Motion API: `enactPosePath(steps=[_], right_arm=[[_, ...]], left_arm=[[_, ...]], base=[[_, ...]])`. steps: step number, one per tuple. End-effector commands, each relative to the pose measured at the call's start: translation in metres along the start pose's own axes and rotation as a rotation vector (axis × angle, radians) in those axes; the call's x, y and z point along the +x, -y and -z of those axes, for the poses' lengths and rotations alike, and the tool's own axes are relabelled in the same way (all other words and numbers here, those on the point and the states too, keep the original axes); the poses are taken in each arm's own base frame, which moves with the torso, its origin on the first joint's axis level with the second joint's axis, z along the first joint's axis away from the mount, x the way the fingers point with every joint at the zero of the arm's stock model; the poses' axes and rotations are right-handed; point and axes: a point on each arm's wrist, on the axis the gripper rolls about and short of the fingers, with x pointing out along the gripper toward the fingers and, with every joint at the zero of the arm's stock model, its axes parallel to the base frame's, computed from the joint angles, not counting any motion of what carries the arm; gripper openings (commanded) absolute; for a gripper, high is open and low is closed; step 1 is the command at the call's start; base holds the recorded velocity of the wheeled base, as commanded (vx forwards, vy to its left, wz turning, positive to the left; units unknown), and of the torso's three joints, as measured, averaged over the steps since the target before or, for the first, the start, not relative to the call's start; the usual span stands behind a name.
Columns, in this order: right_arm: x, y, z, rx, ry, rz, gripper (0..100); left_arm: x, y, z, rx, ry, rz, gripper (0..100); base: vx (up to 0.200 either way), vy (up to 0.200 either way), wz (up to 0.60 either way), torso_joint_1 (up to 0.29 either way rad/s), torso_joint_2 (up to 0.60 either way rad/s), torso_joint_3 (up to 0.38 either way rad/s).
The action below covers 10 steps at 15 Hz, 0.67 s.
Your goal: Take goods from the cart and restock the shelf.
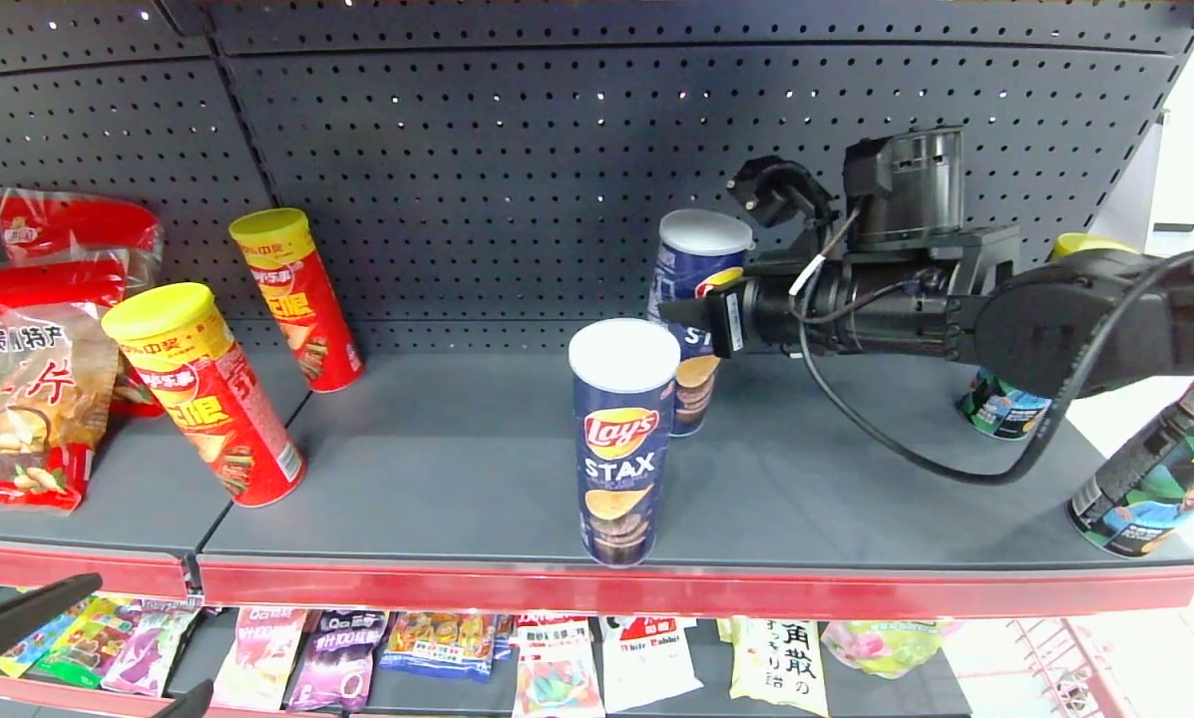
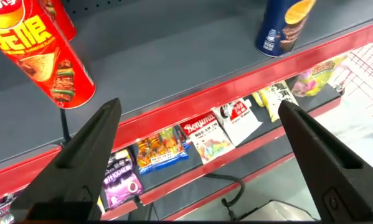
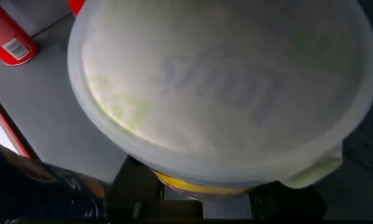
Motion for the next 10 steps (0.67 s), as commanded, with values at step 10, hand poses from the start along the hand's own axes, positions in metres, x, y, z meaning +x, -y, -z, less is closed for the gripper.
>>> enactPosePath(steps=[10], right_arm=[[0.044,-0.004,0.003,-0.010,0.001,-0.017,0]], left_arm=[[0.000,0.000,0.000,0.000,0.000,-0.008,100]], base=[[0.000,0.000,0.00,0.000,0.00,0.000]])
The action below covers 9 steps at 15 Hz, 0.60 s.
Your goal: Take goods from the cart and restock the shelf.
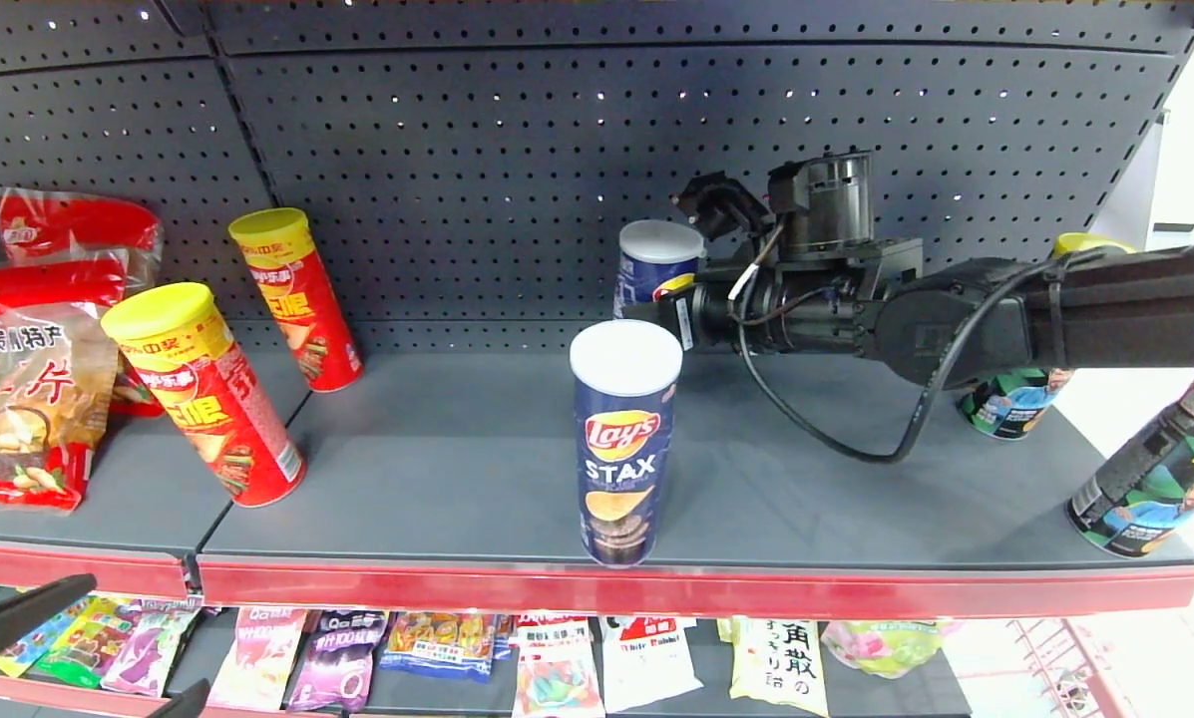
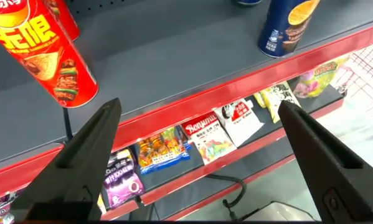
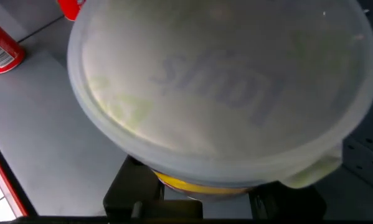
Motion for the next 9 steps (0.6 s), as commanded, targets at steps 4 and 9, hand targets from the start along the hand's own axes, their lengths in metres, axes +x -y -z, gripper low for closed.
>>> enactPosePath(steps=[4,9], right_arm=[[0.0088,-0.0022,0.0035,-0.002,0.003,-0.006,0],[0.0104,-0.0019,0.0046,-0.002,0.006,-0.001,0]], left_arm=[[0.0009,0.0001,0.0017,-0.001,-0.009,0.000,100],[0.0010,0.0001,0.0022,-0.001,-0.011,0.000,100]], base=[[0.000,0.000,0.00,0.000,0.00,0.000],[0.000,0.000,0.00,0.000,0.00,0.000]])
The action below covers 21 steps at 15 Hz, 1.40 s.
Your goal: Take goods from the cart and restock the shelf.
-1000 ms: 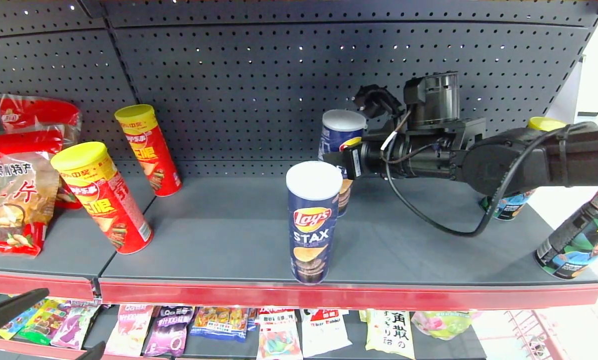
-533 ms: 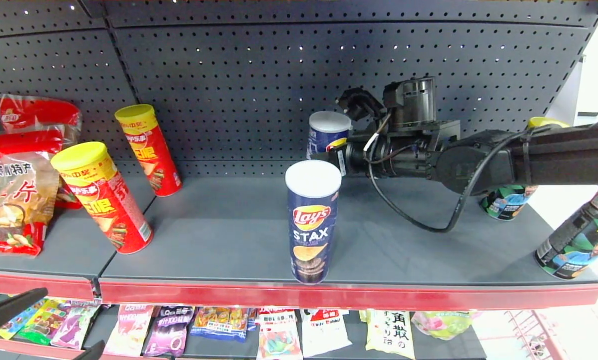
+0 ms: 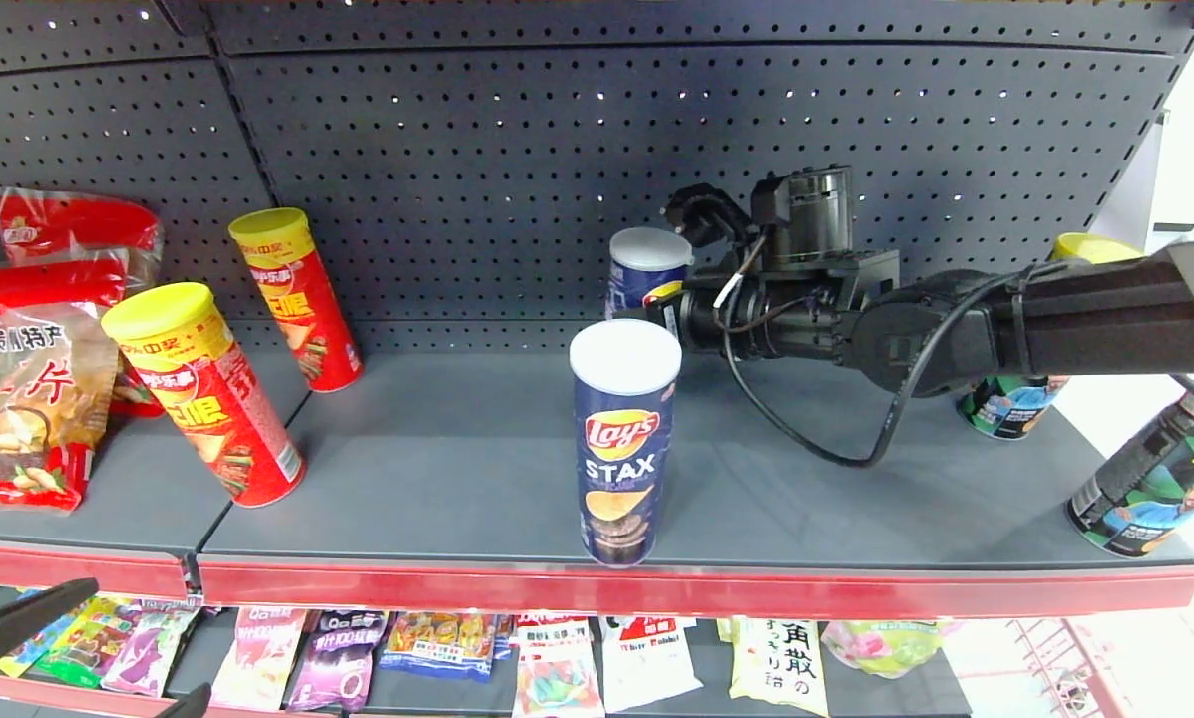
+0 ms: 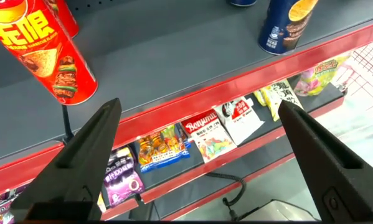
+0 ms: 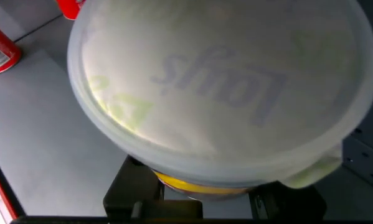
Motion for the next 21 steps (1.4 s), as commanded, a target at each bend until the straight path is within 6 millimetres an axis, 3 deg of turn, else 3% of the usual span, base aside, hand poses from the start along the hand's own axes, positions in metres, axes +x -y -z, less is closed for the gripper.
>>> enactPosePath(steps=[1,5,12,13,18,21], right_arm=[[-0.004,-0.001,-0.003,-0.001,0.003,0.001,0],[-0.011,-0.005,-0.007,-0.003,0.011,-0.006,0],[-0.008,-0.011,0.004,0.000,-0.026,-0.021,0],[-0.007,-0.011,0.004,0.000,-0.025,-0.019,100],[-0.014,-0.011,-0.002,0.002,-0.010,0.002,100],[-0.036,-0.010,0.001,0.011,-0.027,0.026,100]], left_arm=[[0.001,0.000,0.000,0.000,-0.004,0.001,100],[0.001,0.000,0.004,-0.001,-0.018,0.002,100],[-0.006,0.001,0.009,-0.001,-0.016,0.002,100],[-0.008,0.001,0.010,-0.001,-0.018,0.002,100],[-0.012,0.002,0.014,-0.001,-0.025,0.004,100],[-0.011,0.002,0.014,-0.002,-0.030,0.005,100]], base=[[0.000,0.000,0.00,0.000,0.00,0.000],[0.000,0.000,0.00,0.000,0.00,0.000],[0.000,0.000,0.00,0.000,0.00,0.000],[0.000,0.000,0.00,0.000,0.00,0.000],[0.000,0.000,0.00,0.000,0.00,0.000],[0.000,0.000,0.00,0.000,0.00,0.000]])
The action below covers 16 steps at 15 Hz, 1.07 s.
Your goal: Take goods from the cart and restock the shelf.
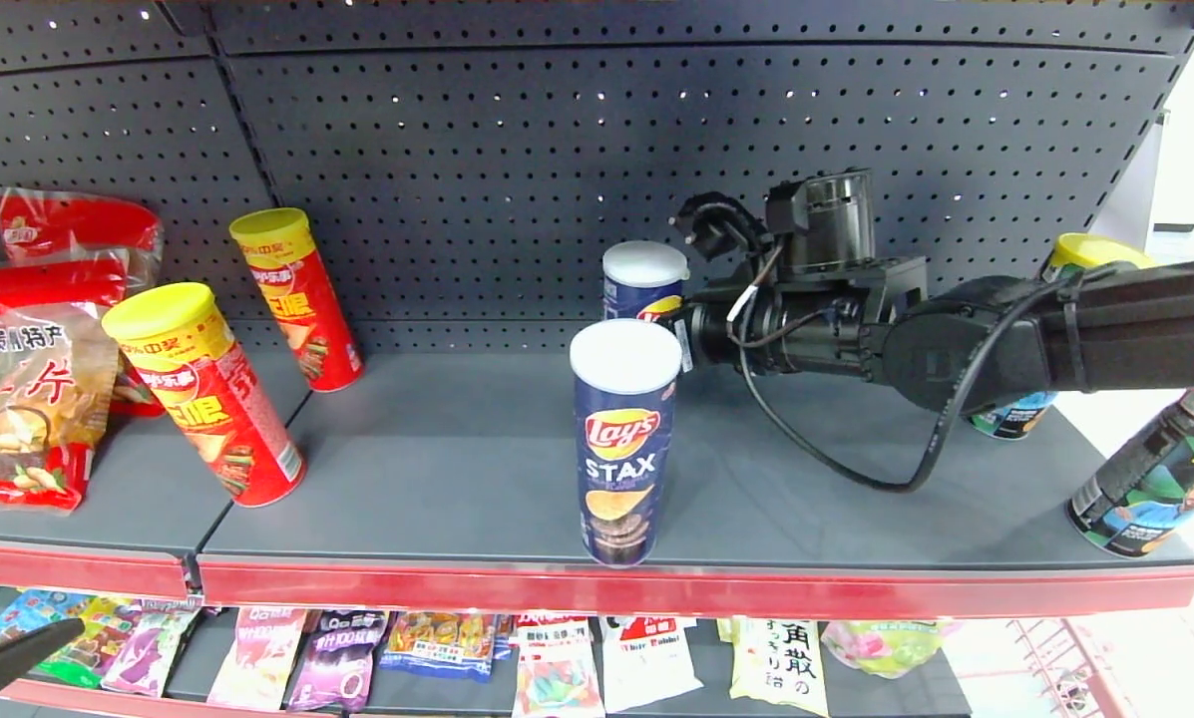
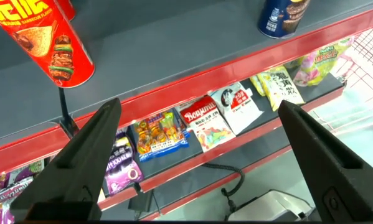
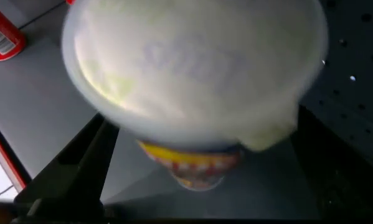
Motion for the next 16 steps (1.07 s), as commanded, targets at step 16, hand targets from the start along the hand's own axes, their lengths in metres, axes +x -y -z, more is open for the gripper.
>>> enactPosePath(steps=[16], right_arm=[[-0.282,-0.034,0.114,0.070,0.075,0.201,100]], left_arm=[[0.061,-0.005,-0.023,0.036,-0.208,0.028,100]], base=[[0.000,0.000,0.00,0.000,0.00,0.000]])
